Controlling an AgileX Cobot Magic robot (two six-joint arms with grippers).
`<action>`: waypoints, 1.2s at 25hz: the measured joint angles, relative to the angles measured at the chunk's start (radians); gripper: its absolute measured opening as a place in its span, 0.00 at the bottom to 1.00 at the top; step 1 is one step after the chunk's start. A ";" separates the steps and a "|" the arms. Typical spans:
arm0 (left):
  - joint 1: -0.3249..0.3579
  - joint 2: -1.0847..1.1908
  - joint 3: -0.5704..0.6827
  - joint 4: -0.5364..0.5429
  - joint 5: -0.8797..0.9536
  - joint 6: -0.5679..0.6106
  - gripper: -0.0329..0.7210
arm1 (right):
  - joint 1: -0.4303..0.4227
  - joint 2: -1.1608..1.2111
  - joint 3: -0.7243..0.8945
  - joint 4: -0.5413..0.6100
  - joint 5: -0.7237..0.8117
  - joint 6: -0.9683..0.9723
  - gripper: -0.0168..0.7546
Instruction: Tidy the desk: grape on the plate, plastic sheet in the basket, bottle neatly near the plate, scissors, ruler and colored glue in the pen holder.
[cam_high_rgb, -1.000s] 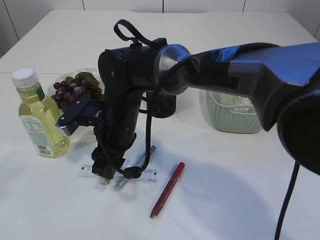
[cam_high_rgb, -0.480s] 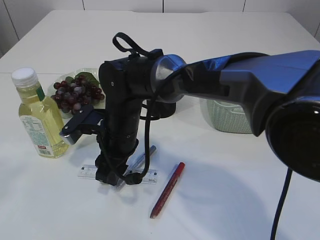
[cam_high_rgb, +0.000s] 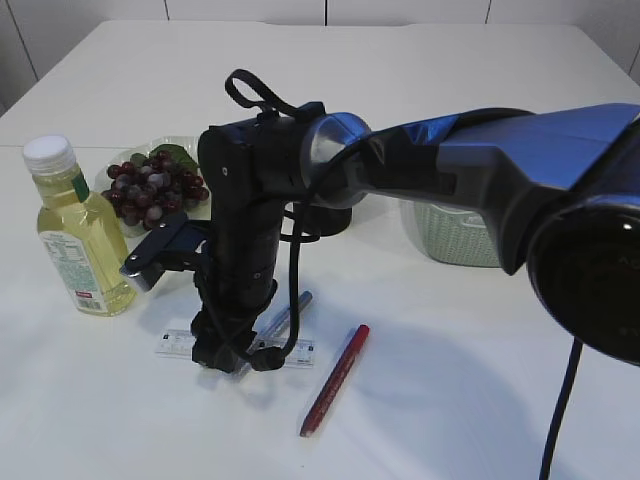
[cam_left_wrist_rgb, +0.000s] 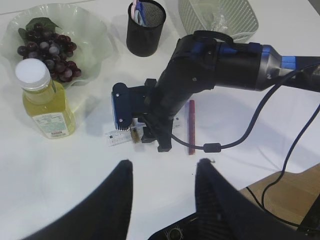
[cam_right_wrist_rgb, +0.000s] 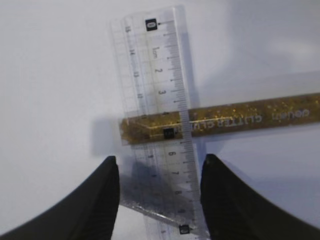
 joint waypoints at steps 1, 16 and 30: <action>0.000 0.000 0.000 0.000 0.000 0.000 0.45 | 0.000 0.000 0.000 0.000 0.000 0.000 0.57; 0.000 0.000 0.000 0.000 0.000 0.000 0.45 | 0.000 0.001 0.000 0.000 0.003 -0.003 0.56; 0.000 0.000 0.000 0.000 0.000 0.000 0.45 | 0.000 0.001 0.000 0.000 0.004 -0.003 0.56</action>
